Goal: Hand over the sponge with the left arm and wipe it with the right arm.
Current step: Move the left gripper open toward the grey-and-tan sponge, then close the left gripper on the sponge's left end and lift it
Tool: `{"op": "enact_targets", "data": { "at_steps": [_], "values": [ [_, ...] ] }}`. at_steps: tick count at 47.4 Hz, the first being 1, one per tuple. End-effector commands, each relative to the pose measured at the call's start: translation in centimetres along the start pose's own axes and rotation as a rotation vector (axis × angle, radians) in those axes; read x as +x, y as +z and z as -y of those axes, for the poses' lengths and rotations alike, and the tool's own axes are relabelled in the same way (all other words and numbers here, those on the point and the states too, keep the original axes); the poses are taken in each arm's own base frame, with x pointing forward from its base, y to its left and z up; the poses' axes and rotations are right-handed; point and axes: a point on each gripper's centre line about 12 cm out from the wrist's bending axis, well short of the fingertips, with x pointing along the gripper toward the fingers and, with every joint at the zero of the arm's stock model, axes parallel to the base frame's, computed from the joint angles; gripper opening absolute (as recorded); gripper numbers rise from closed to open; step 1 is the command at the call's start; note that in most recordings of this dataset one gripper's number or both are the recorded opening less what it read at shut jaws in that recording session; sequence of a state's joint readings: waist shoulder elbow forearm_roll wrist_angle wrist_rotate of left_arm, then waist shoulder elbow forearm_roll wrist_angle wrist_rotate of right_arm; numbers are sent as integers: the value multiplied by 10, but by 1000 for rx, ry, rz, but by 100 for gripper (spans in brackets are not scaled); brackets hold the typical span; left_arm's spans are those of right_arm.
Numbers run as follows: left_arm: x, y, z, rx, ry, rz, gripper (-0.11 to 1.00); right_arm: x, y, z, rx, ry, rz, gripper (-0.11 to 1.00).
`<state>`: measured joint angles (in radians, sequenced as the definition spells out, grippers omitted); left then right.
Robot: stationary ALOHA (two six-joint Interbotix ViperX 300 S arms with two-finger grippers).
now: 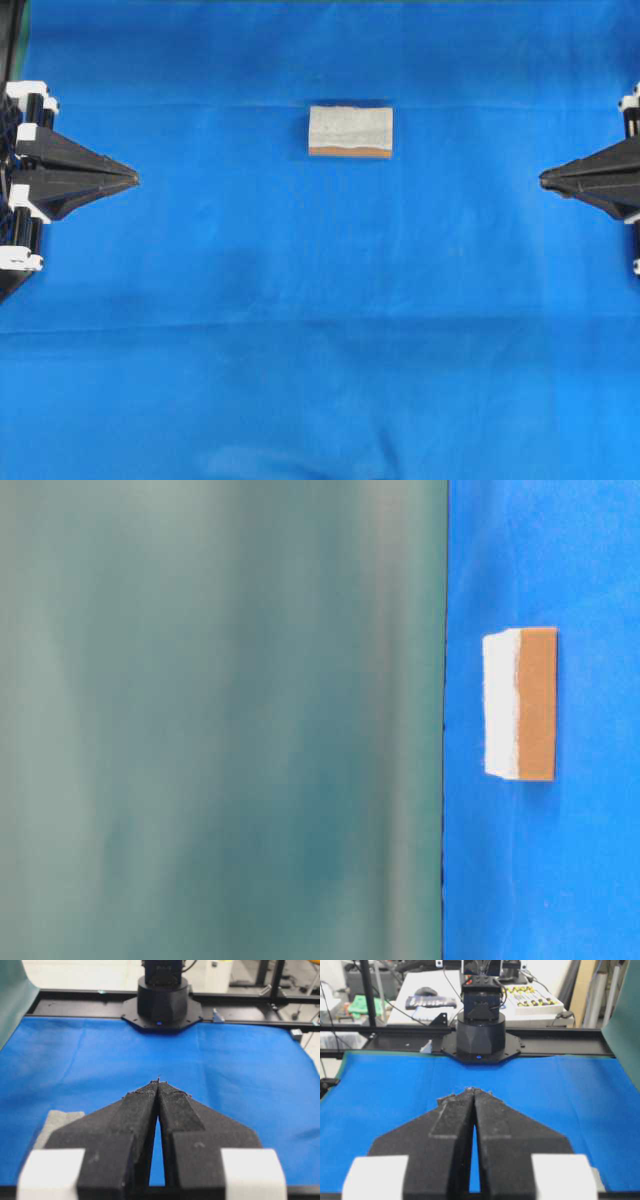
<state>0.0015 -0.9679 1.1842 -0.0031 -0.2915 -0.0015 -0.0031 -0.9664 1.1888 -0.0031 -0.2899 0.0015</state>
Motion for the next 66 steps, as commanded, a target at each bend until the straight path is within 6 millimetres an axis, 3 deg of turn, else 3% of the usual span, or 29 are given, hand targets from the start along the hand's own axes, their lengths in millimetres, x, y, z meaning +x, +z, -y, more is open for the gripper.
{"op": "enact_targets", "data": {
  "at_steps": [1, 15, 29, 33, 42, 47, 54, 66],
  "values": [
    [6, 11, -1, 1, 5, 28, 0, 4, 15, 0, -5, -2, 38, 0],
    [21, 4, -23, 93, 111, 40, 0, 8, 13, 2, -10, -10, 20, 0],
    [51, -21, -53, 115, 212, -67, 2, 11, 10, 3, 2, -14, 6, 0],
    [63, -29, -56, 114, 212, -102, 15, 11, 10, 3, 2, -13, 6, 0],
    [98, -56, -74, 103, 235, -222, 71, 11, 10, 3, 2, -13, 5, 0],
    [120, -81, -85, 116, 242, -309, 92, 11, 9, 3, 7, -15, 2, 0],
    [146, -115, -97, 151, 239, -415, 94, 11, 9, 3, 13, -16, 2, 0],
    [176, -152, -113, 172, 237, -498, 94, 12, 7, 3, 11, -16, -9, 0]
  ]
}}
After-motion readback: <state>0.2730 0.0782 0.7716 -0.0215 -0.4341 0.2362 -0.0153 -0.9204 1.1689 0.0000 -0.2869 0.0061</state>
